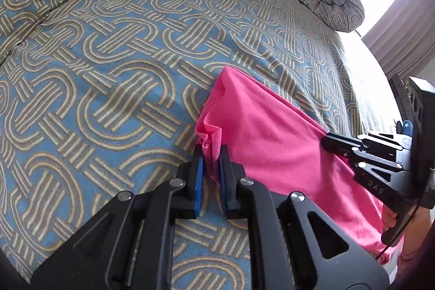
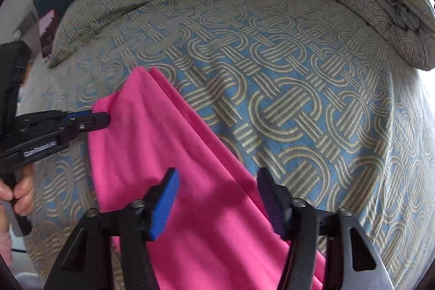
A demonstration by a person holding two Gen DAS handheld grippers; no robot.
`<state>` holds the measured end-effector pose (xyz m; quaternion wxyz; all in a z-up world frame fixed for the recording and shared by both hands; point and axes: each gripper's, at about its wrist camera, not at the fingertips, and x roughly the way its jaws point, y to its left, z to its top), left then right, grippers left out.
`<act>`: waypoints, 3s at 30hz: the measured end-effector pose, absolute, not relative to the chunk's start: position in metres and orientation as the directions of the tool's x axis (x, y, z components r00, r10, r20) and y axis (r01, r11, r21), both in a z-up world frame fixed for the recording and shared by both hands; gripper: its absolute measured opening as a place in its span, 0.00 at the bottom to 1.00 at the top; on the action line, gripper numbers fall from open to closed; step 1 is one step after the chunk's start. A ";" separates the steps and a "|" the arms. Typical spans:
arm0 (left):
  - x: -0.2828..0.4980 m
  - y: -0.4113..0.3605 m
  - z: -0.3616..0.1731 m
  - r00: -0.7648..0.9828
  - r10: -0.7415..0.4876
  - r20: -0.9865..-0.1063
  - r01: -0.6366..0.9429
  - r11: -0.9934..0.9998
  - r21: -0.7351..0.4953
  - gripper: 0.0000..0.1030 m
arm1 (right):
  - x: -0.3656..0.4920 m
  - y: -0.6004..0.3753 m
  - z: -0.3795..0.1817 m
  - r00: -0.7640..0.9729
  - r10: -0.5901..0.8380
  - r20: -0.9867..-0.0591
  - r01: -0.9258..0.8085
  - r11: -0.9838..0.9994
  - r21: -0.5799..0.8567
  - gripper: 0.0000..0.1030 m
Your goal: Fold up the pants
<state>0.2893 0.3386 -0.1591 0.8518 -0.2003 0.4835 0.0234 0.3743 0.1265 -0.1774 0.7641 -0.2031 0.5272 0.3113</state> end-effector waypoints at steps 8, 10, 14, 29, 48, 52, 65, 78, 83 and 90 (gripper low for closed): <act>0.287 0.339 -0.158 0.549 -0.160 -0.821 -0.217 0.921 -0.324 0.10 | 0.411 0.101 -0.176 0.297 0.265 -0.917 -0.521 0.850 0.077 0.02; 0.285 0.340 -0.157 0.550 -0.156 -0.821 -0.224 0.919 -0.325 0.10 | 0.409 0.085 -0.173 0.257 0.318 -0.912 -0.504 0.850 0.154 0.05; 0.283 0.337 -0.154 0.550 -0.139 -0.824 -0.232 0.922 -0.310 0.08 | 0.379 0.059 -0.171 0.273 0.288 -0.918 -0.494 0.861 0.123 0.11; 0.287 0.301 -0.099 0.603 -0.080 -0.794 -0.171 0.959 -0.227 0.08 | 0.298 -0.092 -0.162 0.283 0.297 -0.912 -0.192 0.949 0.249 0.19; 0.267 0.091 -0.115 0.453 -0.388 -0.803 0.245 0.920 -0.306 0.07 | 0.284 -0.168 -0.153 0.285 0.523 -0.803 -0.042 0.844 0.535 0.42; 0.257 0.092 -0.116 0.469 -0.338 -0.816 0.231 0.939 -0.256 0.07 | 0.286 -0.166 -0.160 0.246 0.565 -0.787 -0.024 0.816 0.578 0.43; 0.233 0.226 -0.121 0.572 -0.065 -0.818 -0.009 0.996 -0.085 0.50 | 0.336 -0.066 -0.190 0.031 0.695 -0.718 -0.104 0.717 0.690 0.49; 0.255 0.212 -0.154 0.525 -0.211 -0.824 0.086 0.977 -0.196 0.54 | 0.386 0.003 -0.208 -0.035 0.704 -0.709 -0.109 0.703 0.703 0.66; 0.260 0.217 -0.154 0.537 -0.216 -0.815 0.055 0.974 -0.222 0.54 | 0.388 0.017 -0.197 0.012 0.669 -0.743 -0.177 0.733 0.657 0.05; 0.267 0.221 -0.154 0.551 -0.164 -0.818 0.000 0.980 -0.197 0.54 | 0.381 0.023 -0.173 0.079 0.660 -0.747 -0.196 0.745 0.638 0.03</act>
